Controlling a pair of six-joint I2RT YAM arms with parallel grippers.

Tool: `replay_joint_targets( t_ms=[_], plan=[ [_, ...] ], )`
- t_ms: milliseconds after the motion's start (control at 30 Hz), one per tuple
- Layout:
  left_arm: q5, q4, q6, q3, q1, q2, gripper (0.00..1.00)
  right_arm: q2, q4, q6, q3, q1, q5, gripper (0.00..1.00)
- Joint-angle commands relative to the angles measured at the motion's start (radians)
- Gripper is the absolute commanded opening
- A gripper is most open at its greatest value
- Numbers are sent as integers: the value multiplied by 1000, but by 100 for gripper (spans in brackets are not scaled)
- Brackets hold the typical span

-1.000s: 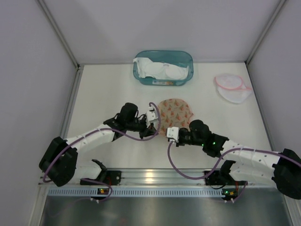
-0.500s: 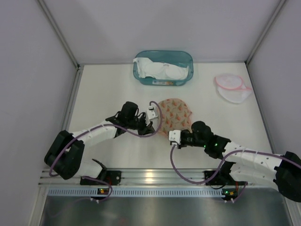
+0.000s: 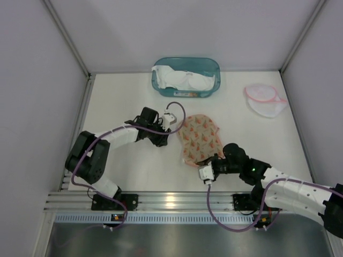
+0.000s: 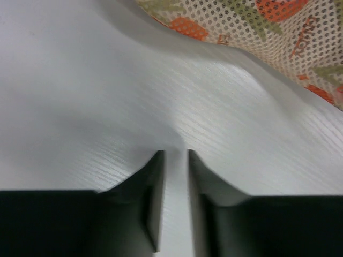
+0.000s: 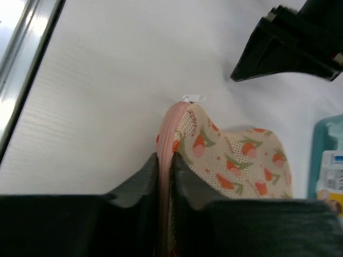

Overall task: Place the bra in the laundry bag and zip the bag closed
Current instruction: Zip the zipper on the laundry bag, then move the laundry bag to the center of the board.

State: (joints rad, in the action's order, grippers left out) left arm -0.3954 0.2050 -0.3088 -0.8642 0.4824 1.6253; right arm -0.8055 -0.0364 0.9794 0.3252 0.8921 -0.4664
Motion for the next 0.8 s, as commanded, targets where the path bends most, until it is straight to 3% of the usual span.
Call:
replay_joint_targets(
  t_ms=[0, 33, 133, 267, 433, 533, 633, 733, 767],
  plan=[
    [-32, 65, 56, -36, -7, -96, 40, -14, -77, 78, 53, 1, -28, 14],
    [-51, 83, 72, -50, -16, -114, 48, -17, -101, 73, 67, 2, -14, 34],
    [-101, 137, 137, -84, -68, -195, 71, 3, -111, -22, 110, 1, 67, 68],
    [-108, 184, 192, -119, -105, -300, 82, 37, -117, -187, 178, 1, 179, 78],
    [-88, 195, 289, -141, -136, -396, 87, -94, -216, -585, 343, -36, 366, 76],
    [-85, 203, 306, -142, -153, -421, 88, -190, -332, -725, 432, -154, 287, 73],
    [-65, 200, 343, -133, -165, -444, 88, -227, -373, -786, 466, -246, 210, 77],
    [-57, 201, 346, -128, -174, -458, 88, -241, -433, -727, 482, -286, 85, 84],
    [-53, 201, 343, -130, -177, -461, 88, -244, -469, -626, 489, -288, 45, 86]
  ],
)
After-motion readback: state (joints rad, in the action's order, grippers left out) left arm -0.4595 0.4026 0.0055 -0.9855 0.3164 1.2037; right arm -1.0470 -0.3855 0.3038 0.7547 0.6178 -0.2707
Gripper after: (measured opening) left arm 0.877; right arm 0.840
